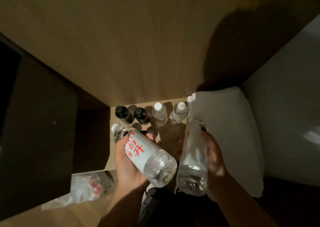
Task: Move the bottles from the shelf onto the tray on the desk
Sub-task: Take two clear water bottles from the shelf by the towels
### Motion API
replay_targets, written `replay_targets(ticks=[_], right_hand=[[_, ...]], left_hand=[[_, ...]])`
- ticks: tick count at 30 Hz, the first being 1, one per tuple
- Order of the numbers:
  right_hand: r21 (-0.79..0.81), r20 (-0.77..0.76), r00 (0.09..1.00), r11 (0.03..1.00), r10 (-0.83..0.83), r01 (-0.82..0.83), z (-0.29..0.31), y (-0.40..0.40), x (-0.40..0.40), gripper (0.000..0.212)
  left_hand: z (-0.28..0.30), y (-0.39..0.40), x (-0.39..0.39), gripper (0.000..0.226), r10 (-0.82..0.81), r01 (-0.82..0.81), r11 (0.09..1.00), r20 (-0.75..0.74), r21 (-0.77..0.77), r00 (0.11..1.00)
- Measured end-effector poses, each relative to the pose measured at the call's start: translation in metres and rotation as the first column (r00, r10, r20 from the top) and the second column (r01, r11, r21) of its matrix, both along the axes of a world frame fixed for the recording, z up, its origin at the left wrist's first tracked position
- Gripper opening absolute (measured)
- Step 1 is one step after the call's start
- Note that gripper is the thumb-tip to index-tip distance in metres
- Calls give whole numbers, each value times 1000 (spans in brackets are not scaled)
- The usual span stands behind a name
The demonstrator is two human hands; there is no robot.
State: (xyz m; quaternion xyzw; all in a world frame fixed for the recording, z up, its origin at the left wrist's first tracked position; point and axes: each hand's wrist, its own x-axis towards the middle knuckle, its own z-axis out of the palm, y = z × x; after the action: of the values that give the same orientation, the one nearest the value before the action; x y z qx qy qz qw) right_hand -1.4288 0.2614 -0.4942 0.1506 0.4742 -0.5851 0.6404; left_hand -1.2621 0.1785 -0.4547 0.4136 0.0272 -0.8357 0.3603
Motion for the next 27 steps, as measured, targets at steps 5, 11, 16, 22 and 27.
replay_targets(ticks=[5, 11, 16, 22, 27], right_hand=[[-114, 177, 980, 991, 89, -69, 36, 22, 5, 68], [-249, 194, 944, 944, 266, -215, 94, 15, 4, 78], [-404, 136, 896, 849, 424, -340, 133, 9, 22, 75], [-257, -79, 817, 780, 571, -570, 165, 4, 66, 103], [19, -399, 602, 662, 692, -749, 187, -9, 134, 73]], left_hand=[[38, 15, 11, 23, -20, 16, 996, 46, 92, 999], [91, 39, 27, 30, -3, -2, 998, 77, 63, 997], [120, 49, 49, 51, -26, 29, 998, -63, 50, 998], [157, 57, 96, 59, -126, 136, 985, 97, -103, 987], [175, 70, 159, 58, -71, 174, 947, 351, -272, 934]])
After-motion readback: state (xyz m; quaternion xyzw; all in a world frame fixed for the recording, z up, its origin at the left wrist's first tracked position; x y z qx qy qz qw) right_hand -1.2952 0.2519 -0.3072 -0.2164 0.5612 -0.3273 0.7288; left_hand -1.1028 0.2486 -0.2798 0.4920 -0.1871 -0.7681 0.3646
